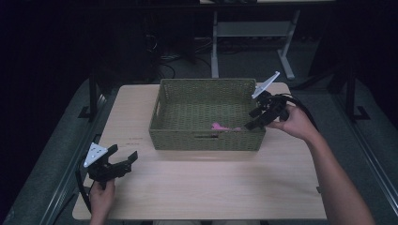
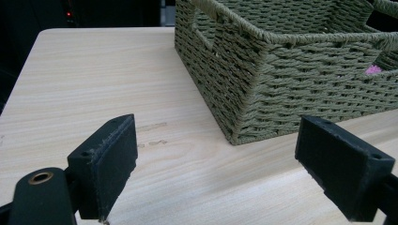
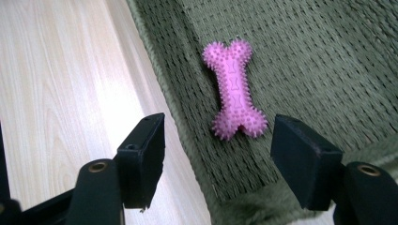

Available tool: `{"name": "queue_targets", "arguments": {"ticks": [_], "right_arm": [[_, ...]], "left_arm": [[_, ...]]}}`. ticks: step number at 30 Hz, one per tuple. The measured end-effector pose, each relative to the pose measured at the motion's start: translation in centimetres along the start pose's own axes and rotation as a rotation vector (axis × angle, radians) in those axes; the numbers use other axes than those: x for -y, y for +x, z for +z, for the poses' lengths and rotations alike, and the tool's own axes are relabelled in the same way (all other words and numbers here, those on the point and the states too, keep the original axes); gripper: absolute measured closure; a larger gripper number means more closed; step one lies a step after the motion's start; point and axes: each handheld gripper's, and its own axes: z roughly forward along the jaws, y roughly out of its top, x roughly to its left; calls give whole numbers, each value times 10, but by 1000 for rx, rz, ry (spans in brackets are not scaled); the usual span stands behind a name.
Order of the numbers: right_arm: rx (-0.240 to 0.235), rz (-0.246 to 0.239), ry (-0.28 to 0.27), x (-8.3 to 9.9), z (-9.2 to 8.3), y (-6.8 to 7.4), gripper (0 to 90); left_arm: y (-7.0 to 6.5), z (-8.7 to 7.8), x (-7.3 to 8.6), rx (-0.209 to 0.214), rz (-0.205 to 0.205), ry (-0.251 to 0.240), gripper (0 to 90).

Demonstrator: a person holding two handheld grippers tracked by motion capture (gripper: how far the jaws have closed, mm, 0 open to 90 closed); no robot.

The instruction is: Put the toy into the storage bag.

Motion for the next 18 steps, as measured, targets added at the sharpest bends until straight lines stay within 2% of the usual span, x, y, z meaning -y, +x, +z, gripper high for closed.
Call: {"name": "queue_targets", "arguments": {"ticks": [18], "right_arm": [[18, 58, -46, 42, -13, 2, 327]], "left_arm": [[-2, 1, 0, 2, 2, 2, 128]]}}
